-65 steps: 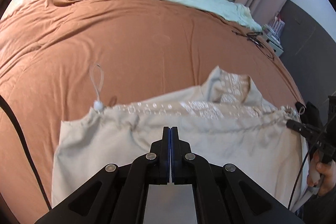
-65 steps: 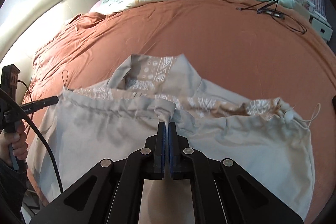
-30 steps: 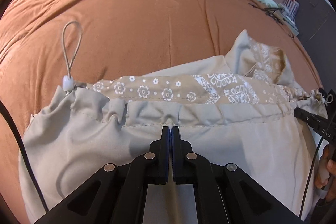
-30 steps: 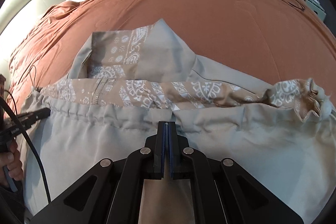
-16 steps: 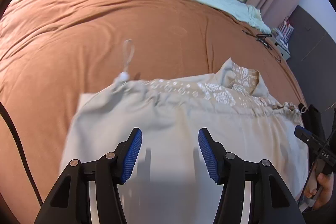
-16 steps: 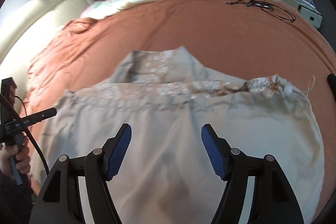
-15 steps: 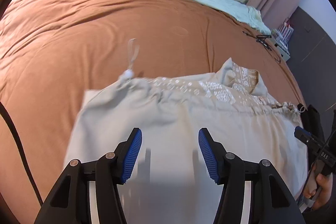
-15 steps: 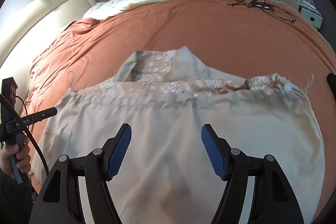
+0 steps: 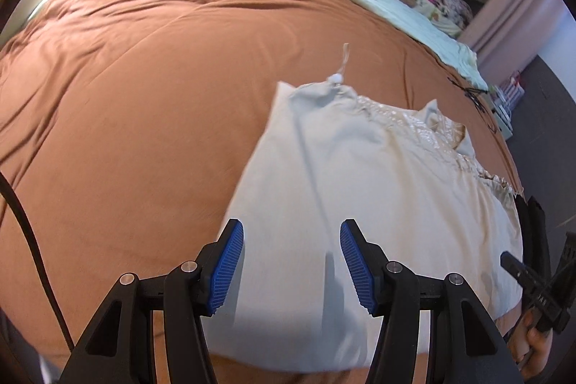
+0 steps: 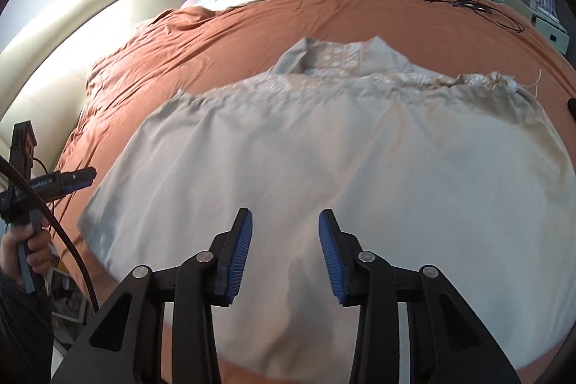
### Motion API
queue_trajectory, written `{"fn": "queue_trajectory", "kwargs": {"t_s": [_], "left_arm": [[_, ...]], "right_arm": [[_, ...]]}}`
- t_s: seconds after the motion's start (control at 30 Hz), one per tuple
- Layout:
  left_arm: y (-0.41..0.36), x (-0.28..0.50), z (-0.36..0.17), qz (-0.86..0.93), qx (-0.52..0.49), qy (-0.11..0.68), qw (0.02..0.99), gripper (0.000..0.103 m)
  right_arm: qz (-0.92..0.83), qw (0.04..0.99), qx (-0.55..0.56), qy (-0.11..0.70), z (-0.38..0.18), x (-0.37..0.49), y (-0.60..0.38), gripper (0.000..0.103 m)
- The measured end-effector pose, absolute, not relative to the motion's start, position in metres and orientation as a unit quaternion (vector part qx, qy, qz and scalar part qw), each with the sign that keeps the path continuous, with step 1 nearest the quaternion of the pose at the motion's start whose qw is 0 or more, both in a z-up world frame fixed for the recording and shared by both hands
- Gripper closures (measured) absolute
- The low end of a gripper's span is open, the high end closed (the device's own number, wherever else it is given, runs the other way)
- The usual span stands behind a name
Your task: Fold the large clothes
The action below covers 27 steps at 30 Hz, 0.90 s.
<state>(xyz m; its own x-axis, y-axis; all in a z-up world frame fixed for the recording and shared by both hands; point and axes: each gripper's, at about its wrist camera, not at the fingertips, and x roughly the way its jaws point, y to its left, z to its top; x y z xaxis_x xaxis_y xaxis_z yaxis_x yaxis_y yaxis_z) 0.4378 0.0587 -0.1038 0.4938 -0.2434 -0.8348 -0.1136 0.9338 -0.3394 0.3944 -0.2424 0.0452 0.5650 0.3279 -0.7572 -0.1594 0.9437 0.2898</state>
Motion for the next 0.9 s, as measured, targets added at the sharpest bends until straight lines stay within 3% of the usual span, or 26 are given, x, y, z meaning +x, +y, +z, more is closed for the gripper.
{"fn": "queue_trajectory", "kwargs": {"t_s": [0.33,0.67,0.9], "left_arm": [[0.089,0.391,-0.137,-0.026,-0.234,0.514,0.825,0.045],[0.097,0.375,-0.161,-0.054,-0.325,0.515,0.791,0.045],[0.099,0.376,-0.165,-0.043,-0.344,0.508,0.789,0.059]], "right_arm": [[0.118,0.869,0.08,0.474,0.012,0.344,-0.23,0.082],[0.103,0.865,0.092,0.482,0.013,0.331,-0.233,0.083],[0.109,0.863,0.086,0.486,0.012,0.356,-0.223,0.085]]}}
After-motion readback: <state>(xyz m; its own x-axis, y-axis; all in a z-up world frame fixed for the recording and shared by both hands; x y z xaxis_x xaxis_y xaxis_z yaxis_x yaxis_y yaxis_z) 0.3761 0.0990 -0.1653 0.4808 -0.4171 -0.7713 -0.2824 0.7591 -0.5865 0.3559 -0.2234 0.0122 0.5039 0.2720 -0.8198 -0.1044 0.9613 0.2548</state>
